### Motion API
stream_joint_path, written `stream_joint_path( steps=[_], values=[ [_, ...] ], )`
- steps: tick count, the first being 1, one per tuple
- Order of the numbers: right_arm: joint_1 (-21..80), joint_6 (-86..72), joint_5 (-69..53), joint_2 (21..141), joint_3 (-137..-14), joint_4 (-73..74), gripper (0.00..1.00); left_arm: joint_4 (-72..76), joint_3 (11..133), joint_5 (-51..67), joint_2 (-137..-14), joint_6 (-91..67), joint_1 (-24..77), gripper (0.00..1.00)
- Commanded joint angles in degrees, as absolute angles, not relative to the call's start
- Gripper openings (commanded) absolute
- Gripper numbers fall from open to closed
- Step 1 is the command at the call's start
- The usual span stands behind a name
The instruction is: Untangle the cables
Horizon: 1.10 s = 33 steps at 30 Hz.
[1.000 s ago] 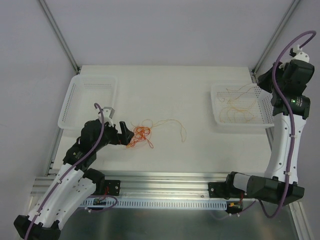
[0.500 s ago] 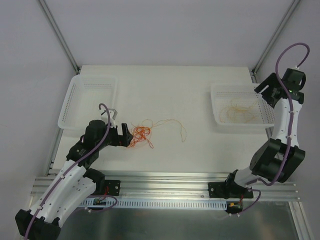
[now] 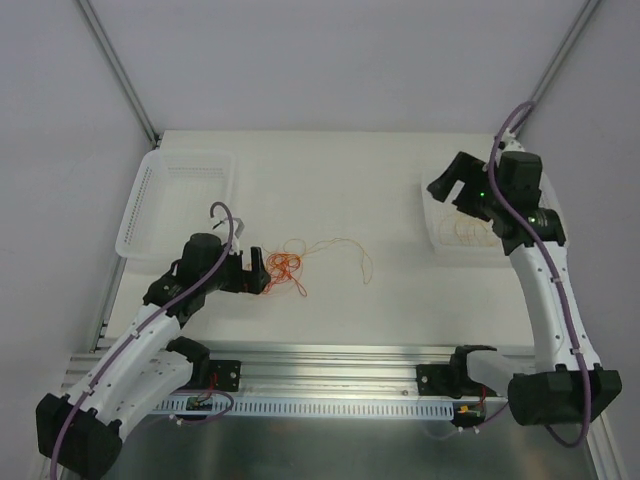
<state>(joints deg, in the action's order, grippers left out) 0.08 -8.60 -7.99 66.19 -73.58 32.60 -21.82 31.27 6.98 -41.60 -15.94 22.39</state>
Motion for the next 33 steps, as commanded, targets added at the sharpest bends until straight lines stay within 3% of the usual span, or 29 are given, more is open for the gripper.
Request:
stream_joint_path(
  steps=[1,9,12,13,14,17,20,23,24,26,27,28,31,33],
  values=[
    [10.94,-14.40,-12.48,63.73,-66.29,27.01,0.94,-21.18,34.89,8.70,-45.52,-16.79,21.80,0.96],
    [31.98,-21.61,-6.95,63.45,-53.71,16.79,0.93,-21.01,37.35,4.66,-59.21,-24.95,21.80,0.87],
    [36.55,-23.72,-6.07,64.16,-51.16,14.16,0.93,-20.66,37.97,5.44,-65.62,-28.64,21.88,0.72],
    [37.95,-24.08,-6.06,64.42,-50.11,13.02,0.93,-19.70,37.79,6.15,-66.96,-31.35,21.88,0.55],
    [38.49,-24.34,-6.15,64.51,-49.75,12.66,0.93,-18.90,37.53,6.94,-68.19,-32.77,21.97,0.48],
    [39.99,-24.52,-5.02,64.60,-49.40,12.66,0.93,-13.65,35.86,11.42,-71.01,-38.31,23.99,0.33],
    [40.17,-24.00,-3.78,63.37,-48.96,13.44,0.93,-10.04,36.12,13.00,-72.77,-42.70,29.59,0.28],
    [40.17,-23.29,-1.50,61.97,-48.60,14.68,0.92,-5.99,37.79,17.04,-74.79,-46.75,33.91,0.29],
    [40.25,-23.12,-0.54,61.70,-48.34,15.03,0.93,-2.41,38.49,18.44,-75.58,-47.71,36.10,0.34],
    [40.17,-23.20,1.56,61.00,-48.25,16.26,0.93,-0.09,39.46,21.97,-76.20,-49.30,38.22,0.44],
    [40.25,-23.20,1.93,60.74,-47.99,16.52,0.93,1.57,40.86,22.41,-76.38,-49.31,40.06,0.60],
    [40.17,-23.29,2.37,60.56,-47.81,16.96,0.93,1.58,41.48,22.59,-76.29,-48.70,40.69,0.67],
    [40.25,-23.64,3.43,60.38,-47.29,17.92,0.93,1.50,41.84,22.33,-73.92,-47.12,41.48,0.83],
    [40.25,-24.43,3.78,60.82,-47.20,18.72,0.93,0.45,40.44,19.97,-70.51,-45.28,41.48,0.89]
  ],
)
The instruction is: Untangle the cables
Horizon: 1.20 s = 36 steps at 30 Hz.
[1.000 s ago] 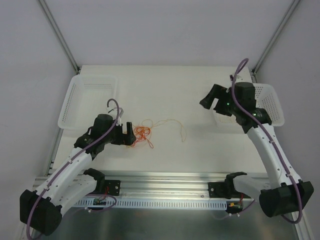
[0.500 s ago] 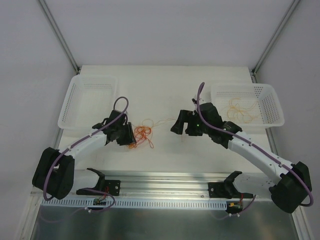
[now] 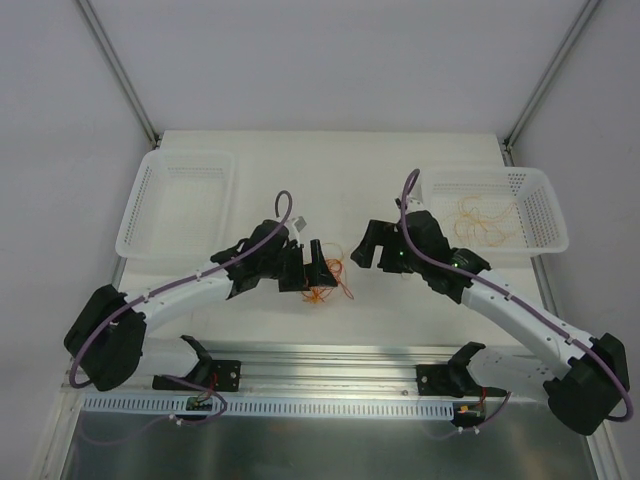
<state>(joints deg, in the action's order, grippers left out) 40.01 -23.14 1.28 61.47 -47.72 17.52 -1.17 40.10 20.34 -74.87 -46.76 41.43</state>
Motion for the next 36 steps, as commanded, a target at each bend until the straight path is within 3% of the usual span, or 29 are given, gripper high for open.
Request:
stream_joint_path(
  steps=[1,13,25,30,36],
  values=[
    [40.17,-24.43,3.87,61.60,-47.11,18.81,0.93,0.35,39.21,16.91,-67.79,-44.57,41.48,0.93],
    [44.56,-27.69,1.93,77.23,-51.41,15.73,0.89,-15.03,37.79,3.43,-57.75,-34.54,39.82,0.96],
    [47.20,-26.81,0.53,94.03,-58.53,10.99,0.74,-16.43,35.16,6.33,-58.80,-39.72,37.62,0.81],
    [47.28,-27.33,-2.46,96.68,-58.45,8.44,0.58,-16.35,36.21,8.00,-61.43,-41.39,37.62,0.74],
    [47.29,-27.33,-2.20,96.77,-57.57,7.82,0.27,-15.73,38.41,7.56,-65.82,-42.36,37.62,0.60]
  ],
)
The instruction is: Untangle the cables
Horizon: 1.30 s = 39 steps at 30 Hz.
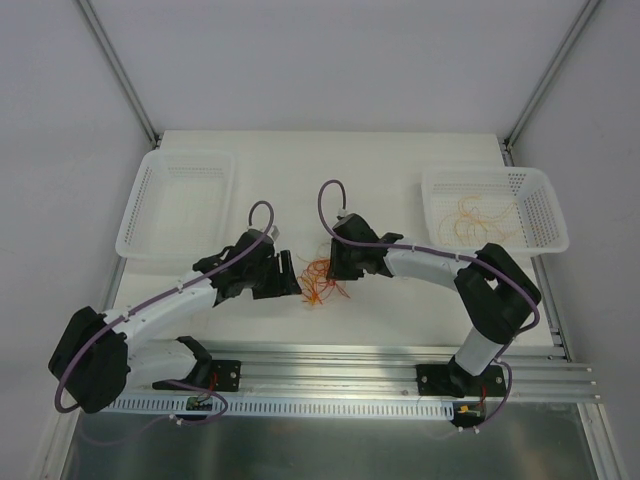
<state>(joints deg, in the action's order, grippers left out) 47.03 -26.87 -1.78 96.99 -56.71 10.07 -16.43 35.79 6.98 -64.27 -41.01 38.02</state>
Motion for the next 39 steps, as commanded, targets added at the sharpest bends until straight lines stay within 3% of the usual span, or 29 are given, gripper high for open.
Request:
stream_joint_path(
  steps=[1,2,5,16,19,21,25,31,39],
  values=[
    [47.29,-27.42,-2.11,96.77,-57.57,7.65,0.25,-15.56,38.67,7.38,-66.35,-42.36,37.70,0.59],
    [47.37,-27.42,-2.20,96.68,-57.39,7.65,0.19,-15.56,38.93,7.30,-67.40,-42.45,37.71,0.57],
    [47.37,-27.42,-2.02,96.42,-57.04,7.65,0.14,-14.51,39.64,7.73,-69.07,-42.98,37.70,0.48],
    [47.46,-27.33,-1.93,96.42,-57.04,8.00,0.05,-10.11,40.08,10.89,-73.56,-44.38,37.71,0.31],
    [47.37,-26.99,-1.50,96.24,-57.04,8.35,0.00,-10.02,40.17,11.51,-73.83,-44.65,37.71,0.17],
    [47.37,-26.72,-0.71,95.80,-56.95,9.40,0.01,-10.11,40.08,11.25,-72.95,-44.30,37.71,0.00],
    [46.23,-25.23,3.24,93.70,-55.29,11.68,0.01,-13.43,41.91,7.58,-66.91,-39.65,36.92,0.00],
    [38.60,-22.94,5.97,86.32,-49.58,15.64,0.01,-27.41,47.19,1.42,-57.06,-28.67,25.68,0.00],
    [26.73,-18.64,7.03,75.17,-48.69,22.85,0.01,-38.22,61.68,-15.44,-52.21,-17.41,19.78,0.00]
  ],
)
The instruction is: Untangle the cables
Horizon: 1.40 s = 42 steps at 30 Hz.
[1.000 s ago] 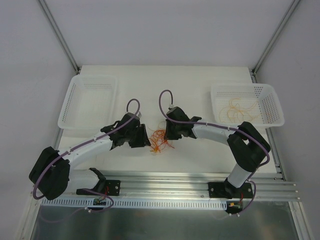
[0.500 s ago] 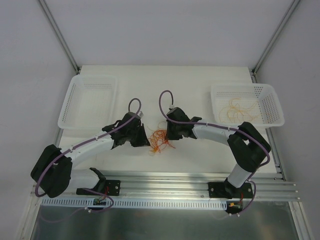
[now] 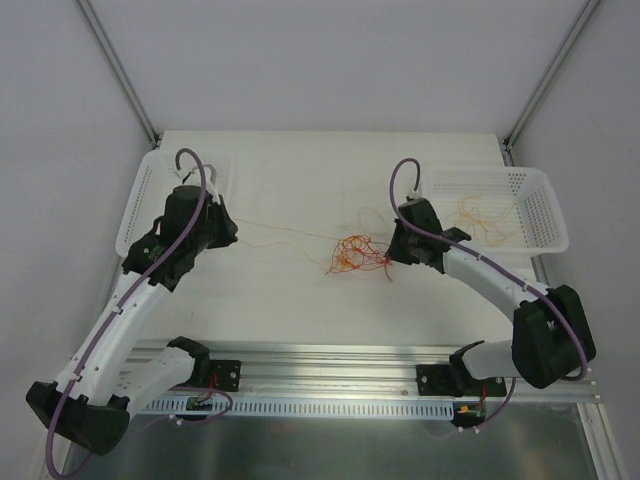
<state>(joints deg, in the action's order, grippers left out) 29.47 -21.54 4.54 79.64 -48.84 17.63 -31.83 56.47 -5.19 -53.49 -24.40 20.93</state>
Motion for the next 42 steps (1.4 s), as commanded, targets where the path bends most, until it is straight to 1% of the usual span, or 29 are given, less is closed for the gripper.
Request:
stream_joint_path(
  steps=[1,6,9,12,16,17,19,21,22,23,24,27,31,33,34,36,40,42],
  values=[
    [25.85,-18.11,6.94,74.28,-48.78,23.29,0.01,-38.93,64.74,-16.86,-51.86,-16.62,19.34,0.00],
    [22.24,-16.52,6.42,70.49,-49.83,26.28,0.01,-42.36,74.16,-24.86,-51.59,-11.78,18.20,0.00],
    [21.71,-16.26,5.36,69.87,-49.40,26.54,0.01,-43.24,80.76,-25.67,-51.86,-10.02,18.02,0.00],
    [21.71,-16.52,4.22,70.05,-48.43,26.19,0.01,-43.77,85.86,-23.29,-52.47,-9.58,18.02,0.00],
    [21.80,-16.79,1.77,71.01,-47.29,24.53,0.01,-43.68,90.43,-16.46,-52.91,-10.11,18.02,0.00],
    [21.88,-16.70,1.41,71.80,-47.29,24.61,0.01,-43.68,90.79,-10.69,-53.08,-10.19,18.02,0.00],
    [22.23,-16.00,0.44,72.42,-47.81,24.35,0.01,-43.68,90.44,-4.78,-53.78,-10.55,18.02,0.00],
    [23.02,-15.21,-1.39,73.12,-48.60,24.61,0.08,-43.51,89.22,4.88,-54.05,-11.86,18.02,0.00],
    [24.33,-14.34,-1.06,73.21,-49.82,25.22,0.22,-42.98,87.47,8.05,-54.66,-12.56,17.93,0.00],
    [25.04,-13.80,-0.62,73.21,-50.62,25.75,0.28,-42.63,86.32,14.26,-54.93,-14.22,18.02,0.00],
    [25.74,-13.45,-0.35,73.30,-51.41,26.19,0.39,-42.02,83.79,17.02,-55.28,-15.02,18.10,0.00],
    [28.56,-12.57,2.89,73.13,-54.92,28.30,0.55,-39.03,77.46,21.53,-54.94,-17.75,19.51,0.00],
    [35.13,-11.25,3.26,72.86,-59.50,27.79,0.66,-35.86,71.21,20.40,-53.70,-19.51,23.46,0.00],
    [37.26,-12.12,0.54,73.39,-60.12,24.80,0.72,-35.25,68.75,19.69,-53.44,-20.30,25.22,0.00],
    [39.18,-12.82,-3.82,73.82,-59.68,20.00,0.74,-35.16,68.21,18.90,-53.18,-20.65,25.57,0.00],
    [41.39,-14.76,-7.27,75.05,-58.63,15.32,0.78,-35.07,66.72,18.11,-52.48,-21.00,26.10,0.00],
    [48.23,-15.03,-10.28,81.46,-60.38,6.79,0.79,-35.07,65.74,16.88,-51.24,-21.80,26.19,0.00],
    [50.18,-14.77,-10.63,86.55,-62.56,5.19,0.79,-35.07,65.39,16.35,-50.80,-22.06,26.19,0.00]
  ],
)
